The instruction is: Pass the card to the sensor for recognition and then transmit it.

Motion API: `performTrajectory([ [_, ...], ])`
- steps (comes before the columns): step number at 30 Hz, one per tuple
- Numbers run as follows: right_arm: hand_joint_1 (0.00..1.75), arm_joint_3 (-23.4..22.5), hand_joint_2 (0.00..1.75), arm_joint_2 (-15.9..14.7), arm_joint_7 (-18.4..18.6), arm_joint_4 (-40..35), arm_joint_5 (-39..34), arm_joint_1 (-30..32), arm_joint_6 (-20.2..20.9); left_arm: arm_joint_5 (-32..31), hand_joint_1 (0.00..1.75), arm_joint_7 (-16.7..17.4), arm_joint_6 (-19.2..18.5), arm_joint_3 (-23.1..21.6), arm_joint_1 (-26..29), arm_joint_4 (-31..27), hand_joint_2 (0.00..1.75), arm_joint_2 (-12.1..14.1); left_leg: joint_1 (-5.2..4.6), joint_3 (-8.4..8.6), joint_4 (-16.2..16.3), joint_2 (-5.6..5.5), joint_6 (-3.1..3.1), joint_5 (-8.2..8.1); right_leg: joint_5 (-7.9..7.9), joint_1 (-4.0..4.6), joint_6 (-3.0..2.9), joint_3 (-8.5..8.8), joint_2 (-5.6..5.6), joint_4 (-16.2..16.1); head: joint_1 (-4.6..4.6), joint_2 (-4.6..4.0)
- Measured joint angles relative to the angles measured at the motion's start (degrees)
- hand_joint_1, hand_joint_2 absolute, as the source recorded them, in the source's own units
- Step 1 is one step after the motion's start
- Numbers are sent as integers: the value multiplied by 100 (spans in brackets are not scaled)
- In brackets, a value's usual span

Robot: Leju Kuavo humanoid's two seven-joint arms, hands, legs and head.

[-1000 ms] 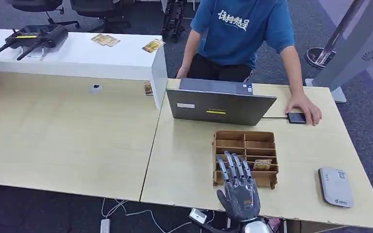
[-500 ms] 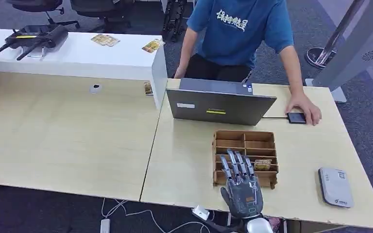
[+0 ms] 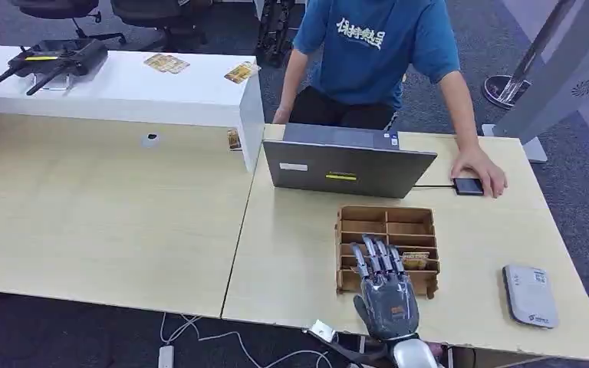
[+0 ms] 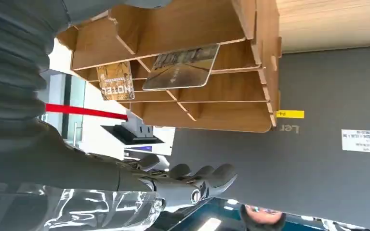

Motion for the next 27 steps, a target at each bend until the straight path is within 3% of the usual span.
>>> performTrajectory([
  [18, 0, 37, 175, -199, -26, -212, -614, -146, 586, 98, 0, -26, 2, 0, 1, 0, 0, 0, 0, 0, 0, 0, 0, 0, 0, 0, 0, -1, 0, 0, 0, 0],
  [27, 0, 144, 175, -302, -15, -415, -756, -124, 662, 116, 0, -37, 7, 0, 2, 0, 0, 0, 0, 0, 0, 0, 0, 0, 0, 0, 0, -1, 0, 0, 0, 0],
])
